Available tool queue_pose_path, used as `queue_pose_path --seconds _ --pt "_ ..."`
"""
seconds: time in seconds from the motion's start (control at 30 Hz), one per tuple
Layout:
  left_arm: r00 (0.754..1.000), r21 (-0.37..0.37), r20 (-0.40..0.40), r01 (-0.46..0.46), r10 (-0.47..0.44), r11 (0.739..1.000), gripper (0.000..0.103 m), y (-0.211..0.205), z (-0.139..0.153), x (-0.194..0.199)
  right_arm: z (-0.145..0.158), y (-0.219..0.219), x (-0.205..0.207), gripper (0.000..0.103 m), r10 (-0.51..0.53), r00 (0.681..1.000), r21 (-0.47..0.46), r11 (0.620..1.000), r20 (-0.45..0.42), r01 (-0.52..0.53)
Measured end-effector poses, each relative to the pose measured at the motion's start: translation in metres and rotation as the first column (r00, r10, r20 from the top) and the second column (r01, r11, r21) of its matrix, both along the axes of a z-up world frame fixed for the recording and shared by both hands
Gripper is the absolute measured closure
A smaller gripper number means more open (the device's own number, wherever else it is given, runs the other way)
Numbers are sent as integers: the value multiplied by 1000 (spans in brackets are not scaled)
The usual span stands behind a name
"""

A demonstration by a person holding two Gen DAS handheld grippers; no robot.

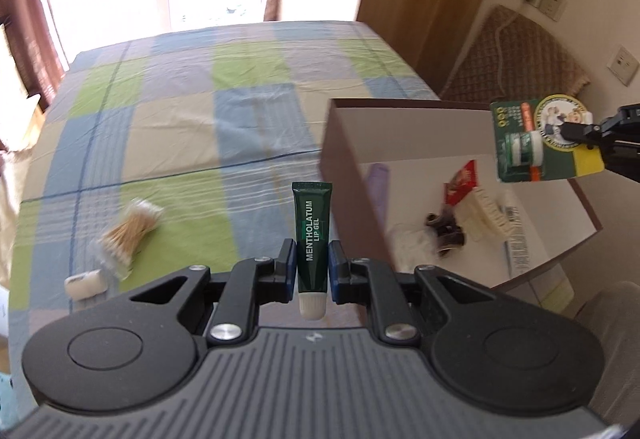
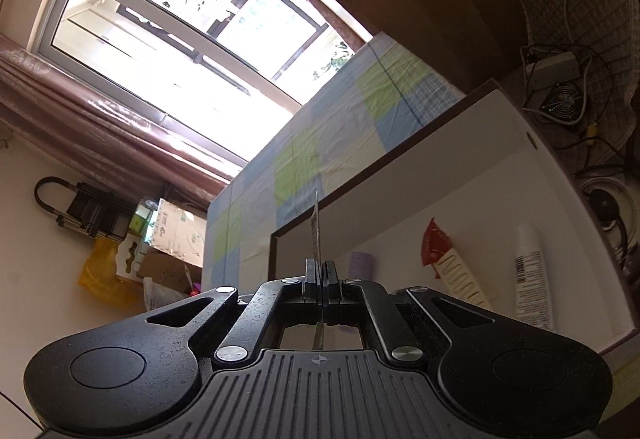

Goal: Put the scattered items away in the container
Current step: 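Carry the lip balm left and jar card right over the brown box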

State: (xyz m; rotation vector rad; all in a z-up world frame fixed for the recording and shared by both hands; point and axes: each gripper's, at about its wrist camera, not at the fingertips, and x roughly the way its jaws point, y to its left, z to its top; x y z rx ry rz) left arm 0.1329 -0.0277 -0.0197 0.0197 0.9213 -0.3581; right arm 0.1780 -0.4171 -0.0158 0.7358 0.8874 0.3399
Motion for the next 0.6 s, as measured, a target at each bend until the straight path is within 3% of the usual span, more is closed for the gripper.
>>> queue_pose_path --seconds 0.3,0.6 --pt "988 -11 -11 153 -153 988 90 -73 -2 14 -12 -32 -5 100 46 996 -83 995 -73 -52" --pt "981 -4 -60 182 -182 983 90 -100 -19 24 -31 -17 2 100 171 974 -173 965 -147 -196"
